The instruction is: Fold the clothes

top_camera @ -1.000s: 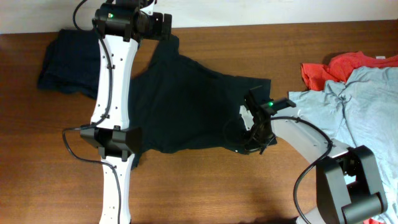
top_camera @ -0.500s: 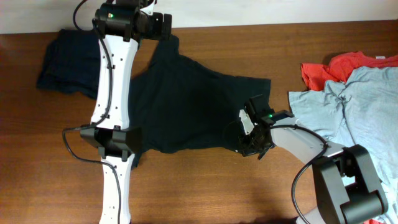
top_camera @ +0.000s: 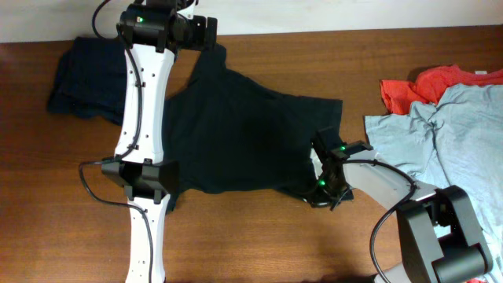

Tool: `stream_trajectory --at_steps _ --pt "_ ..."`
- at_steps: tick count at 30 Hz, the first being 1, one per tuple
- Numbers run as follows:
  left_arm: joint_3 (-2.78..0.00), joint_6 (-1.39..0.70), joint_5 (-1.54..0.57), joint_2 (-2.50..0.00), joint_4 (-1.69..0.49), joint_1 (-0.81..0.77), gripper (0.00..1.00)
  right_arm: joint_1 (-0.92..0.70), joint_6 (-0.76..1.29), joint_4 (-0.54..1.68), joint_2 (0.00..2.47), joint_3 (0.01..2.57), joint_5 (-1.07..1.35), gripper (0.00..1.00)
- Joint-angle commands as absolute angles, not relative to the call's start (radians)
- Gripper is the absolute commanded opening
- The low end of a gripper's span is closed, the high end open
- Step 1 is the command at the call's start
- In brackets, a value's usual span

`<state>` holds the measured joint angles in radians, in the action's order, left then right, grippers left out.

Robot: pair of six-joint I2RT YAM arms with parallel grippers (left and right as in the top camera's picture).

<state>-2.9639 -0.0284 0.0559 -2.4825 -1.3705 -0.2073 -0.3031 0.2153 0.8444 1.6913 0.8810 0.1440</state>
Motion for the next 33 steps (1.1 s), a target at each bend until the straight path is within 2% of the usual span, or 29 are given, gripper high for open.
stream_trajectory --at_steps 1,8,17,27,33 --pt "-2.965 -0.041 0.048 -2.487 -1.372 -0.209 0.99 -0.26 0.31 0.905 1.708 0.844 0.056 0.04" --pt "-2.965 -0.041 0.048 -2.487 -1.372 -0.209 0.99 -0.155 0.304 0.948 1.708 0.844 0.056 0.04" --pt "-2.965 -0.041 0.048 -2.487 -1.372 -0.209 0.99 -0.115 0.303 1.013 1.708 0.87 0.055 0.04" --pt "-2.965 -0.041 0.048 -2.487 -1.372 -0.209 0.99 -0.12 0.265 1.193 1.706 1.134 0.06 0.04" --pt "-2.965 -0.041 0.048 -2.487 -1.372 -0.209 0.99 -0.138 0.188 1.152 1.707 1.233 0.131 0.04"
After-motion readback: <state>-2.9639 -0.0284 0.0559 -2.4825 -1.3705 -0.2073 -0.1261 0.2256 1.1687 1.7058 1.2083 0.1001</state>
